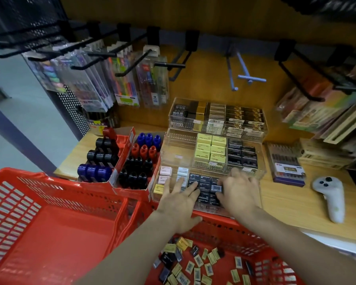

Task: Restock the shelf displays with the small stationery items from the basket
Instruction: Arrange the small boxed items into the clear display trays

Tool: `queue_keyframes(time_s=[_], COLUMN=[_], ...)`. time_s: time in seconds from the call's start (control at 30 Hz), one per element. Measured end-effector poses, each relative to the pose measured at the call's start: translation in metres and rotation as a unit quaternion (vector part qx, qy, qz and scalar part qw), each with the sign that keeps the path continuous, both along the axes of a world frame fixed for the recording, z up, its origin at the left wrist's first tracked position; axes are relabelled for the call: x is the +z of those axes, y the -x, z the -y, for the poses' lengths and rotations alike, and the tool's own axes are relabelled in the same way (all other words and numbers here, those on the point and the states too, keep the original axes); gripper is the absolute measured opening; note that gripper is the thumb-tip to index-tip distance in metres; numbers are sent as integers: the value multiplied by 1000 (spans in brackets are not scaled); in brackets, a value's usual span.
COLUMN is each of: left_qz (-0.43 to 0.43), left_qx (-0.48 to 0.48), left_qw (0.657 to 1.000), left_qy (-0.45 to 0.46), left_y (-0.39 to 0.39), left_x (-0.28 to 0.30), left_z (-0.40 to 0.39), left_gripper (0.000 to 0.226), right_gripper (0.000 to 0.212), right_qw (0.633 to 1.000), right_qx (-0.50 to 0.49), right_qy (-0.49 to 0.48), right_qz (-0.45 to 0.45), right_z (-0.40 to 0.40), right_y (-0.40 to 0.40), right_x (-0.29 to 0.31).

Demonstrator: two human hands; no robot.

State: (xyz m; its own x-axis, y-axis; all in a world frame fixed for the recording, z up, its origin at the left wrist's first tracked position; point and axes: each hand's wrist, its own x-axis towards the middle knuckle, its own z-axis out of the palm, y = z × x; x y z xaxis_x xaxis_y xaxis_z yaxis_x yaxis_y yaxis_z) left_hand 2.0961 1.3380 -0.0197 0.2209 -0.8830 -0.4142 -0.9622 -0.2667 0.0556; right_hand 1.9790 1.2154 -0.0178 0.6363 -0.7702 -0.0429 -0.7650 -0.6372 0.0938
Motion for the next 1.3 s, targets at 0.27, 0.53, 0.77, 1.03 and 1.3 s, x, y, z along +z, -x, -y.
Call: queue_keyframes(time_s=[0.27, 0.53, 0.77, 1.03, 1.3], left_qz=[-33, -20, -18, -19, -19], left_qx=[22, 31, 48, 48, 52], left_qw=[999, 999, 999, 999, 998], left_qy=[6, -5, -3, -6, -6], left_y=[3, 9, 18, 16, 17], left_x=[-1, -2, -5, -4, -2], left_z=[1, 4, 10, 9, 9], left_gripper=[79, 79, 81, 82, 82], right_gripper=[25, 34, 34, 27, 30], right_qw=[996, 996, 997, 999, 997], right_qx=[73, 57, 61, 40, 48], right_qy=[23, -24, -13, 21, 48], right_qz=[-42, -65, -51, 27, -28], right_z=[-5, -2, 6, 1, -6], right_y=[8, -2, -1, 7, 4], right_x=[-10, 6, 5, -3, -4])
